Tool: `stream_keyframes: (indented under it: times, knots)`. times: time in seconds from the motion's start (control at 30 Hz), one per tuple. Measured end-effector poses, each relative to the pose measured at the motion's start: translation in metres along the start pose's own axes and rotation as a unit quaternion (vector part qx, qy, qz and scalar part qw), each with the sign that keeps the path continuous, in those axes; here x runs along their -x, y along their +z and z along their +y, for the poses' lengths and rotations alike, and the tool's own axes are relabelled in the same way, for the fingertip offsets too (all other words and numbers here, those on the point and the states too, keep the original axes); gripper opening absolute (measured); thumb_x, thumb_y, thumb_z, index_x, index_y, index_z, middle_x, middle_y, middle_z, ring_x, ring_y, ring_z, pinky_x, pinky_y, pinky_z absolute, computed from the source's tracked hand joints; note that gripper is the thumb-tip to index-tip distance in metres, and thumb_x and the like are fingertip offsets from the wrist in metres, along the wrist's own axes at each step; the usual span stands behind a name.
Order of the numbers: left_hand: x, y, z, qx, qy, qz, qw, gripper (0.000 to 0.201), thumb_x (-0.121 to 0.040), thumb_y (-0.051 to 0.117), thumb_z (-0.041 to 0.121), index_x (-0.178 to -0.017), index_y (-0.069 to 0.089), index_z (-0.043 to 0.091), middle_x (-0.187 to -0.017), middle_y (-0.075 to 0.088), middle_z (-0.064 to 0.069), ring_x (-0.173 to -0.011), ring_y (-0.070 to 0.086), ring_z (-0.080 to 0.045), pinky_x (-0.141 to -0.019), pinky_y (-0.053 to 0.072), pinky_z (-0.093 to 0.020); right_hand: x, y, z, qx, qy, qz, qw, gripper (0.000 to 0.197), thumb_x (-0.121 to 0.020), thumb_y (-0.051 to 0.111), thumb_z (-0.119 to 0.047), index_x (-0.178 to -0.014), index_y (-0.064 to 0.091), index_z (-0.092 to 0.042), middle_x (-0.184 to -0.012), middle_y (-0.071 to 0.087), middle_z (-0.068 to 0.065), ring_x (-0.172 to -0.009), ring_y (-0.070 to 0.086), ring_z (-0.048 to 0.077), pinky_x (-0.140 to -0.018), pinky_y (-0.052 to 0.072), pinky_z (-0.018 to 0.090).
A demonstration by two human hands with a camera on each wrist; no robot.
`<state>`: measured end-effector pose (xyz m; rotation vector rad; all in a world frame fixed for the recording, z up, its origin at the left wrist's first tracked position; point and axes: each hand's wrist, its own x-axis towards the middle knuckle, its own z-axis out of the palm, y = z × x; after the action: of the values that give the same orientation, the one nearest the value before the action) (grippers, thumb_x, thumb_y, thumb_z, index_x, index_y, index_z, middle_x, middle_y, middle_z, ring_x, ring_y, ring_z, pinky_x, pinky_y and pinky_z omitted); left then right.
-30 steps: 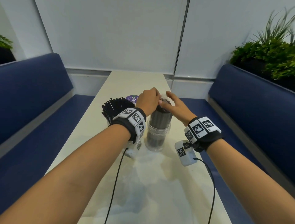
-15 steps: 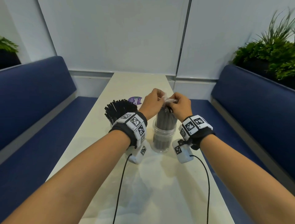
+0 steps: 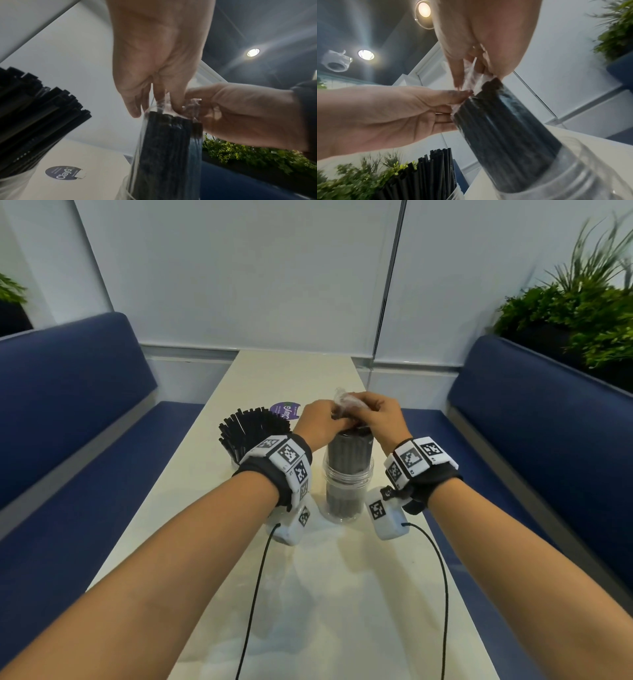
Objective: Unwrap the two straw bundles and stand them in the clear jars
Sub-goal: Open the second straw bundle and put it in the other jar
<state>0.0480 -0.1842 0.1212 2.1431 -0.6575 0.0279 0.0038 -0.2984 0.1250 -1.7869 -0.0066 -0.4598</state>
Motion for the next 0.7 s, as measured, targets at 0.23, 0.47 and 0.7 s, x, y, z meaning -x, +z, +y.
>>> stream_keyframes:
  times: [0.23, 0.47, 0.7]
  knots:
    - [-0.003, -0.005, 0.011, 0.029, -0.004, 0.118, 0.993, 0.003, -0.091, 0.051, 0.011, -0.091, 0.051, 0.008, -0.091, 0.058, -0.012, -0.079, 0.051, -0.023, -0.069, 0.039, -0.029, 0.004, -0.003, 0.015, -0.027, 0.101, -0.069, 0.992, 0.103, -0.062, 0.079, -0.024, -0.143, 0.017, -0.024, -0.148, 0.033, 0.009, -0.131, 0.039, 0.024, -0.110, 0.034, 0.044]
    - [-0.009, -0.010, 0.016, 0.084, 0.025, 0.126, 0.988, 0.007, -0.090, 0.053, 0.011, -0.089, 0.046, 0.010, -0.088, 0.054, -0.008, -0.076, 0.049, -0.020, -0.052, 0.039, -0.007, 0.014, -0.002, 0.007, 0.043, 0.038, -0.090, 0.994, 0.032, -0.081, 0.065, -0.007, -0.108, 0.051, -0.017, -0.094, 0.060, -0.009, -0.086, 0.057, 0.002, -0.064, 0.047, 0.002]
    - [-0.006, -0.008, 0.019, 0.101, 0.018, 0.112, 0.988, 0.012, -0.090, 0.054, 0.018, -0.086, 0.050, 0.008, -0.071, 0.049, 0.003, -0.075, 0.046, -0.018, -0.051, 0.036, -0.004, 0.003, -0.004, 0.015, 0.192, 0.013, 0.067, 0.979, 0.023, -0.083, 0.065, -0.019, -0.094, 0.070, 0.001, -0.078, 0.065, 0.014, -0.074, 0.057, 0.019, -0.060, 0.045, 0.010]
